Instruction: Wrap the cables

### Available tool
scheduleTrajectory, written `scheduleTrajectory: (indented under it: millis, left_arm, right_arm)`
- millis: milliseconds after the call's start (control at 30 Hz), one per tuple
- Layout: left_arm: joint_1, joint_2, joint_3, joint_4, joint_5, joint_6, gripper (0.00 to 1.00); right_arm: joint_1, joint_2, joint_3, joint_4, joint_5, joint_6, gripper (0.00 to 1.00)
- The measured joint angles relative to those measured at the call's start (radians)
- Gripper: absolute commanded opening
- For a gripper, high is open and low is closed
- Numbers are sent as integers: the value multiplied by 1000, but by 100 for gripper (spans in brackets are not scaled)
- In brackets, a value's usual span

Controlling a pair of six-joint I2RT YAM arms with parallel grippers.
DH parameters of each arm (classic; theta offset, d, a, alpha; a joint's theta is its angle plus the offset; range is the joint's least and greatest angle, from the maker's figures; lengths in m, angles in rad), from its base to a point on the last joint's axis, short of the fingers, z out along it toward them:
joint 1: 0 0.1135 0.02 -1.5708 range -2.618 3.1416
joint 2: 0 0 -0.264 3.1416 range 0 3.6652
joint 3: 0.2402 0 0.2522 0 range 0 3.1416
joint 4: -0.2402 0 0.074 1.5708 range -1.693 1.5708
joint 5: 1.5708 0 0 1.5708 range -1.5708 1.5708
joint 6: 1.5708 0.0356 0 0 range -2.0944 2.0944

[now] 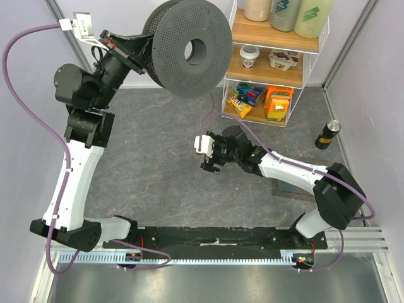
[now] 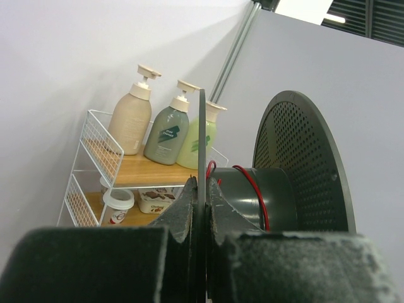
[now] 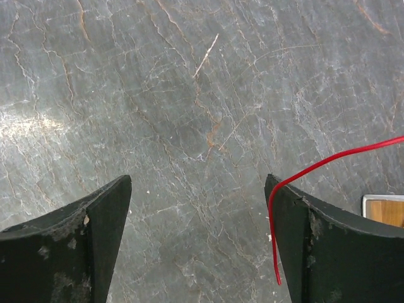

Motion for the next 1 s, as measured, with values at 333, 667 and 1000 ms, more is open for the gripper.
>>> scheduleTrajectory:
  millis: [333,667,1000]
  left_arm:
    - [0,6,23,-4,8,-2,1]
    - [0,19,27,-6,17,-7,2]
    - [0,19,26,-9,5,-6,2]
  right_arm:
    - [-34,23,15,27,-11,-44,49]
    - [-59,22,15,52,-82,-45,0]
    - [-68,-36,-32,63,-111,-39,0]
